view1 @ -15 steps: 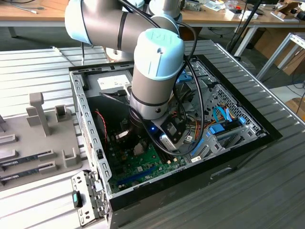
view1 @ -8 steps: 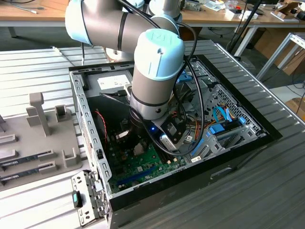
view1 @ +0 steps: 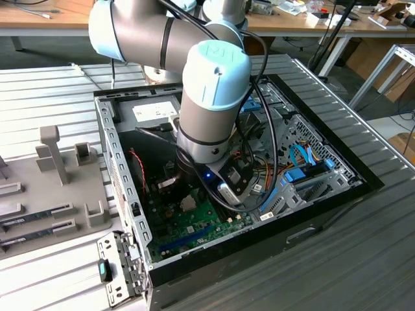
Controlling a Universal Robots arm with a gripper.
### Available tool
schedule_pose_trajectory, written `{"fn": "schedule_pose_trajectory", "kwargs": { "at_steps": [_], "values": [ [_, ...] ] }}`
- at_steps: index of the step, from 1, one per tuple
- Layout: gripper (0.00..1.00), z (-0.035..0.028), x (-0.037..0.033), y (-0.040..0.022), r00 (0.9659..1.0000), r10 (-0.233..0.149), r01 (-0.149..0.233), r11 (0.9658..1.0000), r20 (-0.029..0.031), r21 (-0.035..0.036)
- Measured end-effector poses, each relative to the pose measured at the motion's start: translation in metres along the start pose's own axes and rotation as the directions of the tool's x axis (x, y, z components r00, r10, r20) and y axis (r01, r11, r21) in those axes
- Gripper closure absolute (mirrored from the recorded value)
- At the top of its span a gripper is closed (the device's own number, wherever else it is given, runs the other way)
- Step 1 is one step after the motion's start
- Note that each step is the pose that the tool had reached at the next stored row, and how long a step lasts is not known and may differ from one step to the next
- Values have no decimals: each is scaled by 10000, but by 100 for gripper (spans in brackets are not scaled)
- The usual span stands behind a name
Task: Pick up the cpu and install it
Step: 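Place the cpu into insertion slot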
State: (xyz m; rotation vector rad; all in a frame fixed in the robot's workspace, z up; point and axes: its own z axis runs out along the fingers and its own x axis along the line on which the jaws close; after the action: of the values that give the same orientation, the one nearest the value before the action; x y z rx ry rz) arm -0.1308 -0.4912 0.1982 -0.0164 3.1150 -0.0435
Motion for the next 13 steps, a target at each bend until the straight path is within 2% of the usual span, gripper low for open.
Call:
{"fn": "schedule_pose_trajectory", "kwargs": {
  "at_steps": [2, 5, 9, 13],
  "values": [
    [39, -8, 0, -1, 10000, 0, 0, 10000, -1, 2],
    [39, -77, -2, -2, 10000, 0, 0, 10000, 1, 1],
    [39, -82, -3, -2, 9997, -262, 262, 9997, 9, -8],
    [39, -76, -24, 1, 9990, -449, 449, 9990, -16, -13]
  ]
}}
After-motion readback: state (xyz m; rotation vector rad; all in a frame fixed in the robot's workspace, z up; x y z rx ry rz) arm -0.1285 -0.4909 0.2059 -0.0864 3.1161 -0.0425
